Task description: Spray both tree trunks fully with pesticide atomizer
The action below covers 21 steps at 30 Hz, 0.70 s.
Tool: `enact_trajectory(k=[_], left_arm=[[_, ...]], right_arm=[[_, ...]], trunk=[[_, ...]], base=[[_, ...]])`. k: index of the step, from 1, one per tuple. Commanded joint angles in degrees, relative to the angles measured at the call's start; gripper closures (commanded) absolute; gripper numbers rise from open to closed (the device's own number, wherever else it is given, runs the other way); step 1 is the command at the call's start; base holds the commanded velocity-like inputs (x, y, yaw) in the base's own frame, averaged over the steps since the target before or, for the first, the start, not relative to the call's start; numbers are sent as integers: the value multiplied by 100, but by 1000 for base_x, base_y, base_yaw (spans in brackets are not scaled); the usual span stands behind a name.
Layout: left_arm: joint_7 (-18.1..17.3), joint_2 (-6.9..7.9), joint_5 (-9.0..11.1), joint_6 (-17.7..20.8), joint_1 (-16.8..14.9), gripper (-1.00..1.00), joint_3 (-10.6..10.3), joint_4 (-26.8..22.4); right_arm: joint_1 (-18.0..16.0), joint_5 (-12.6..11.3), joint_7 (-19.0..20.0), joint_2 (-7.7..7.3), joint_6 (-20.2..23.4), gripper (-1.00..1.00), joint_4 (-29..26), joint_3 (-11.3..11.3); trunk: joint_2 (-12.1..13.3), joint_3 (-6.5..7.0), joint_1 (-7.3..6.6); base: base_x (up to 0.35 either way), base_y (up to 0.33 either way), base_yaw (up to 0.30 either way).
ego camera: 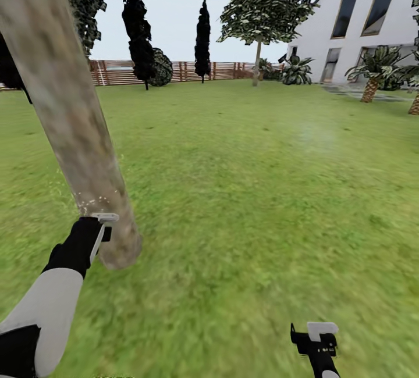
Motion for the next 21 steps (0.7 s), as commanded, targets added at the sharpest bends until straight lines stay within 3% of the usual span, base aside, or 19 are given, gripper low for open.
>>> enact_trajectory(k=[1, 8, 10, 12, 13, 16, 19, 21], left_arm=[[21, -5, 6, 19, 8, 100, -12, -1], [31, -62, 18, 0, 25, 100, -11, 72], [30, 64, 12, -1, 36, 100, 19, 73], [24, 288, 16, -1, 38, 100, 19, 82], [23, 313, 21, -2, 39, 100, 12, 84], [29, 225, 47, -2, 39, 100, -15, 109], [41, -13, 34, -2, 39, 100, -16, 114], [37, 10, 30, -2, 42, 100, 3, 115]], right_arm=[[-2, 60, -34, 1, -6, -100, 3, -19], [-2, 59, -34, 3, -6, -100, 2, -19], [-2, 59, -34, 3, -6, -100, 3, -19], [-2, 59, -34, 3, -6, -100, 3, -19], [-2, 59, -34, 3, -6, -100, 3, -19], [-2, 59, -34, 3, -6, -100, 3, -19], [-2, 59, -34, 3, -6, -100, 2, -19], [-2, 59, -34, 3, -6, -100, 1, -19]], trunk=[[-2, -5, 0], [-2, -5, 0], [-2, -5, 0], [-2, -5, 0], [-2, -5, 0], [-2, -5, 0], [-2, -5, 0], [-2, -5, 0]], base=[[87, -266, 275], [87, -266, 127], [86, -266, 10], [86, -266, 3], [86, -266, 1], [87, -266, 27], [87, -266, 210], [88, -266, 270]])
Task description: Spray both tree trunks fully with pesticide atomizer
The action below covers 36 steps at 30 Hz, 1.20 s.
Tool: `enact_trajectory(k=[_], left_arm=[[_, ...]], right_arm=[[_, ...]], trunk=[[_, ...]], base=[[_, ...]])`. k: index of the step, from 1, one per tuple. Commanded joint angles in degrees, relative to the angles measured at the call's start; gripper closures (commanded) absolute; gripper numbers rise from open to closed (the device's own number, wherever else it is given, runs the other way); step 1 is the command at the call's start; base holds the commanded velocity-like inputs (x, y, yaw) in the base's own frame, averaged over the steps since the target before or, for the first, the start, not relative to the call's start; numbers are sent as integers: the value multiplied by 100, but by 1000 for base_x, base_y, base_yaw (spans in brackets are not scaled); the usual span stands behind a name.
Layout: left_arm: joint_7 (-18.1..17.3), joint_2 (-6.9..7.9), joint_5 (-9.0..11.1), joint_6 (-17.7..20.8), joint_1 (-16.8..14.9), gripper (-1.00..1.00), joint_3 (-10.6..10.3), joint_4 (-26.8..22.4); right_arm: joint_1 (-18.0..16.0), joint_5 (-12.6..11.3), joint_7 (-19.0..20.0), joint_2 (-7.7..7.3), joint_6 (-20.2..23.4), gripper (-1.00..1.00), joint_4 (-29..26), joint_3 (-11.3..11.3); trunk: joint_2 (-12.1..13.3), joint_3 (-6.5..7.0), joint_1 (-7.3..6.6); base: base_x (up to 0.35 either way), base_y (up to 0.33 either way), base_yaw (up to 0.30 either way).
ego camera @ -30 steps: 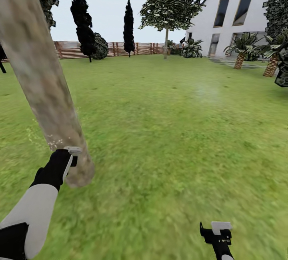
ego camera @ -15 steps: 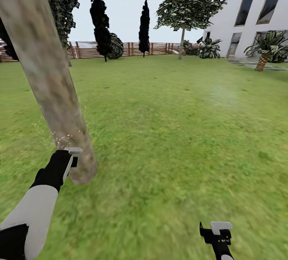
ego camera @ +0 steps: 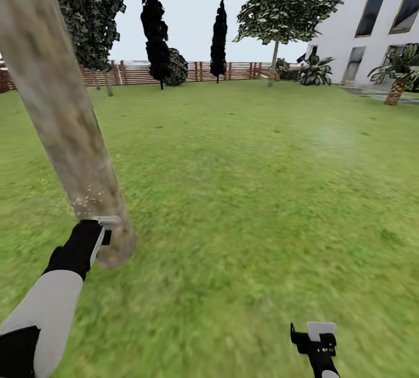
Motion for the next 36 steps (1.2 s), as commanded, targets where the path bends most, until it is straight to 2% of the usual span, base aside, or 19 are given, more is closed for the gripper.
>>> enact_trajectory(k=[1, 2, 3, 6, 8, 11, 13, 15, 16, 17, 18, 21, 23, 25, 26, 27, 30, 33, 36], left_arm=[[15, 26, 22, 21, -1, 100, 21, -3], [15, 95, 19, 21, 28, 100, 32, -3], [19, 288, 16, 21, 107, 100, 40, -9], [34, 415, 15, 15, 151, 100, 35, -5], [42, 344, 37, 8, 159, 100, 7, 14], [38, 87, 35, -15, 159, 100, 2, 124], [36, 58, 37, -22, 161, 100, 14, 143], [35, 182, 25, -23, 167, 100, 42, 148], [42, 325, 19, -23, 208, 100, 45, 150], [41, 393, 18, -23, 227, 100, 45, 152], [37, 559, 29, -39, 347, 100, 51, 211], [31, 670, 47, -63, 485, 100, 101, 276], [30, 586, 75, -172, 512, 100, 156, 303], [29, 238, 81, -229, 518, 100, 166, 305], [29, 131, 79, -238, 519, 100, 178, 305], [29, 113, 78, -240, 519, 100, 193, 305], [29, 265, 50, -243, 519, 100, 237, 296], [29, 653, 37, -255, 615, 100, 424, 305], [29, 750, 45, -466, 835, 100, 806, 309]], right_arm=[[-2, 62, -34, 0, -6, -100, 4, -17], [-2, 66, -34, 4, -6, -100, 4, -17], [-2, 68, -34, 7, -6, -100, 5, -16], [-2, 68, -34, 8, -6, -100, 5, -16], [-2, 62, -34, 9, -6, -100, 3, -18], [-2, 61, -34, 9, -6, -100, 4, -19], [-2, 61, -34, 9, -6, -100, 4, -19], [-2, 60, -34, 9, -6, -100, 5, -19], [-2, 60, -34, 9, -6, -100, 5, -19], [-2, 60, -34, 9, -6, -100, 5, -19], [-2, 60, -34, 9, -6, -100, 4, -19], [-2, 60, -34, 9, -6, -100, 5, -17], [-2, 60, -31, 9, -11, -100, -1, -18], [-2, 60, -34, 2, -10, -100, 4, -19], [-2, 60, -34, -5, -11, -100, 5, -19], [-2, 60, -34, -11, -11, -100, 5, -19], [-2, 60, -35, -17, -7, -100, 5, -19], [-2, 60, -27, -10, -6, -100, -1, -19], [-2, 60, -32, -9, -7, -100, -3, -19]], trunk=[[-2, -5, 0], [-2, -5, 0], [-2, -5, 0], [-2, -5, 0], [-2, -5, 0], [-2, -5, 0], [-2, -5, 0], [-2, -5, 0], [-2, -5, 0], [-2, -5, 0], [-2, -5, 0], [-2, -5, 0], [-2, -5, 0], [-2, -5, 0], [-2, -5, 0], [-2, -5, 0], [-2, -5, 0], [-2, -5, 0], [-2, -5, 0]], base=[[88, -266, 274], [88, -266, 275], [90, -266, 276], [125, -266, 169], [154, -262, 28], [160, -261, 3], [161, -261, 28], [175, -247, 198], [185, -238, 255], [186, -236, 263], [188, -235, 271], [188, -234, 274], [189, -234, 140], [192, -232, 24], [199, -230, 4], [201, -229, 2], [203, -227, 1], [204, -226, 0], [204, -226, 122]])
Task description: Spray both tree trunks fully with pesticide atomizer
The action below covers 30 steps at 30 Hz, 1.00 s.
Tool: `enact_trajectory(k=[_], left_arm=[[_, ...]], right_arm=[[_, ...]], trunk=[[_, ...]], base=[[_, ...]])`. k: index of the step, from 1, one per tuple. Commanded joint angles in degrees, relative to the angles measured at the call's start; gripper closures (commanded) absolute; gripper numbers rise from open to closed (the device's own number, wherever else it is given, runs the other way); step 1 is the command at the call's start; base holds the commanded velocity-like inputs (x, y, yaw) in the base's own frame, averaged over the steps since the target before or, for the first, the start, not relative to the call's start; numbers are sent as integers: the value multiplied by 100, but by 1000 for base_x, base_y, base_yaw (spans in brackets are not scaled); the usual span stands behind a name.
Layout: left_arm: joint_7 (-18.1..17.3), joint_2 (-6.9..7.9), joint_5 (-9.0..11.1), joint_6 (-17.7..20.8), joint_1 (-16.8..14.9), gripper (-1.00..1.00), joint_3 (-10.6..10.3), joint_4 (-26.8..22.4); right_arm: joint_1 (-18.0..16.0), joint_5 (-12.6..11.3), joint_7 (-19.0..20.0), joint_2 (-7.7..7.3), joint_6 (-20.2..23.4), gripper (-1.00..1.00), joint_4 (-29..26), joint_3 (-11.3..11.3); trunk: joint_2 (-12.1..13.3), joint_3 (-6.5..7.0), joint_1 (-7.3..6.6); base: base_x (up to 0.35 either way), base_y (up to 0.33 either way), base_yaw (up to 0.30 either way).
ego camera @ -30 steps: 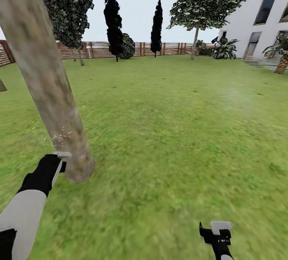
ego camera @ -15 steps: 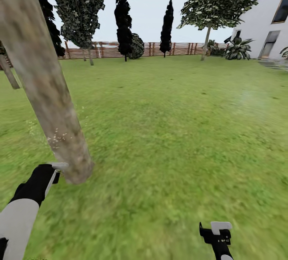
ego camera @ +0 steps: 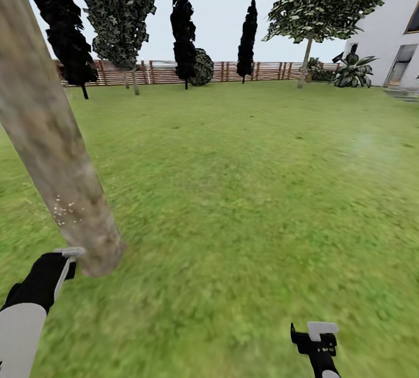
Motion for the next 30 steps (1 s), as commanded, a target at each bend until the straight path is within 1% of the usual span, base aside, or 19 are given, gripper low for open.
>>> enact_trajectory(k=[1, 2, 3, 4, 7, 10, 13, 15, 17, 21, 24, 26, 27, 30], left_arm=[[10, -1, 22, -182, 14, 100, 165, 18], [10, -15, 19, -381, 26, 100, 272, 177], [5, -40, 25, -475, 30, 100, 288, 380], [1, -80, 41, -514, 32, 100, 293, 480], [-11, -234, 45, -524, 32, 100, 283, 447], [-15, -324, 43, -531, 30, 100, 270, 440], [-16, -357, 38, -548, 24, 100, 272, 431], [-9, -353, 38, -659, 24, 100, 276, 430], [-12, -359, 41, -752, 23, 100, 277, 430], [-74, -368, 50, -769, 23, 100, 270, 435], [-86, -547, 55, -769, 22, 100, 266, 433], [-86, -719, 46, -770, 16, 100, 263, 431], [-86, -769, 38, -770, 15, 100, 261, 426], [-93, -798, 42, -770, 15, 100, 261, 414]], right_arm=[[-2, 60, -35, -3, -8, -100, 3, -19], [-2, 60, -42, -7, -10, -100, 3, -19], [-2, 60, -44, -8, -12, -100, 3, -19], [-2, 60, -45, -8, -14, -100, 4, -19], [-2, 60, -45, -1, -14, -100, 5, -18], [-2, 65, -45, 9, -14, -100, 10, -13], [-2, 69, -45, 17, -12, -100, 11, -10], [-2, 69, -45, 18, -11, -100, 11, -10], [-2, 69, -45, 18, -11, -100, 11, -10], [-2, 69, -45, 26, -6, -100, 11, -10], [-2, 69, -39, 27, -5, -100, 11, -10], [-2, 69, -37, 27, -5, -100, 11, -10], [-2, 69, -37, 27, -5, -100, 11, -10], [-2, 69, -37, 27, -5, -100, 11, -10]], trunk=[[-2, -5, 1], [-2, -5, 1], [-2, -5, 1], [-2, -5, 1], [-2, -5, 1], [-2, -5, 1], [-2, -5, 1], [-2, -5, 1], [-2, -5, 1], [-2, -5, 1], [-2, -5, 1], [-2, -5, 1], [-2, -5, 1], [-2, -5, 1]], base=[[204, -226, 238], [191, -227, 264], [144, -244, 273], [32, -270, 276], [6, -276, 277], [14, -277, 277], [163, -235, 277], [229, -191, 277], [111, -75, 277], [11, -7, 277], [0, 0, 277], [0, 0, 277], [0, 0, 277], [9, -8, 277]])
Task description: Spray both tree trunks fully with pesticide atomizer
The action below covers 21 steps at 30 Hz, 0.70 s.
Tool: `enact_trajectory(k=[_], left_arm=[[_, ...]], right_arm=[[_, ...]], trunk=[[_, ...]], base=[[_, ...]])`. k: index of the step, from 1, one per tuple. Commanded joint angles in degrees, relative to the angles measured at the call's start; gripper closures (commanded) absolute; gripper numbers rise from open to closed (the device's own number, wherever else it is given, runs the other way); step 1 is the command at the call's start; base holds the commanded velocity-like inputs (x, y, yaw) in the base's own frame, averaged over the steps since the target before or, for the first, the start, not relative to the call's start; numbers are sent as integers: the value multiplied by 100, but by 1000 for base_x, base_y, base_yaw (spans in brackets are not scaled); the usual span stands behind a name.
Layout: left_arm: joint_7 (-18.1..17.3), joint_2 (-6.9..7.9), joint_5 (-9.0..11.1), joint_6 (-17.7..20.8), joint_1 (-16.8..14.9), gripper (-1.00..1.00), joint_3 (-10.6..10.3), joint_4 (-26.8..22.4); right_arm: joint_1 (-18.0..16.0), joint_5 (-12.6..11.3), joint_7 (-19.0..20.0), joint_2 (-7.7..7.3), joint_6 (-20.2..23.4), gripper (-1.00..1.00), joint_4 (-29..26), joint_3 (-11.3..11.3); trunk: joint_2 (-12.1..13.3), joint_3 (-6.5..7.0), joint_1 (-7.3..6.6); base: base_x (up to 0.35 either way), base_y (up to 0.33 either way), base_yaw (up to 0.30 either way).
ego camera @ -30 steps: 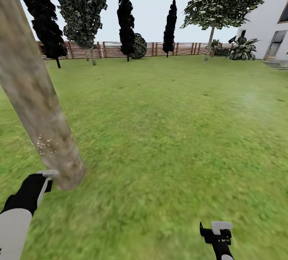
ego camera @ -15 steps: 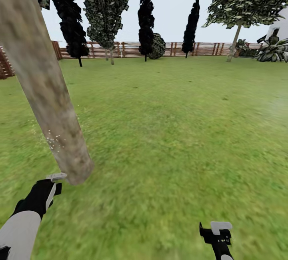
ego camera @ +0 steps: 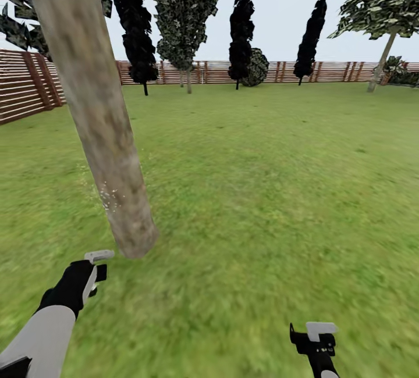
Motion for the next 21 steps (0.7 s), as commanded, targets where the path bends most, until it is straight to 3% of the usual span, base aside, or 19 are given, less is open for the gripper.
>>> enact_trajectory(k=[1, 21], left_arm=[[-5, -10, -16, 23, -9, 100, 8, -6], [-53, -117, -15, 31, -10, 100, 13, -7]], right_arm=[[-3, 61, -36, 0, -8, -100, 5, -17], [-3, 61, -36, 9, -8, -100, 5, -17]], trunk=[[-2, -5, -1], [-2, -5, -1]], base=[[128, -148, 277], [167, -222, 277]])
